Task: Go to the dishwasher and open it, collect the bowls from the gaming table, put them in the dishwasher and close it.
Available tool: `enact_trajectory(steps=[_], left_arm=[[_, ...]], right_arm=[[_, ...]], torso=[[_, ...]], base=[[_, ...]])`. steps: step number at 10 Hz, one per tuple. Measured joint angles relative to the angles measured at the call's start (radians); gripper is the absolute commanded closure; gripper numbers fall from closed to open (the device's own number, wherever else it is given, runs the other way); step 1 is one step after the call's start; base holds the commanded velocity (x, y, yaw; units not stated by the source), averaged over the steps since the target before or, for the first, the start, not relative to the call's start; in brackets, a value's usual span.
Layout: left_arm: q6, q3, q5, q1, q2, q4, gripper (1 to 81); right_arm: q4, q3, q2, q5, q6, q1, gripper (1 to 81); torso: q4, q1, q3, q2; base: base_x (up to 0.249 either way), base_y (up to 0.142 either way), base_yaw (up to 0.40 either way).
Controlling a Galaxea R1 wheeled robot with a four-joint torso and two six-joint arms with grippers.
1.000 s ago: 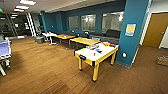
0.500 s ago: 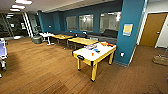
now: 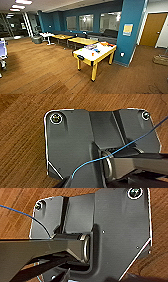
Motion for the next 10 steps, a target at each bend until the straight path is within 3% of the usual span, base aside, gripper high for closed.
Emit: enact_trajectory(steps=[10], left_arm=[[0.000, 0.000, -0.001, 0.002, 0.000, 0.000, 1.0]], right_arm=[[-0.005, -0.003, 0.000, 0.000, 0.000, 0.000, 1.0]], torso=[[0.000, 0.001, 0.000, 0.000]], base=[[0.104, 0.000, 0.000]])
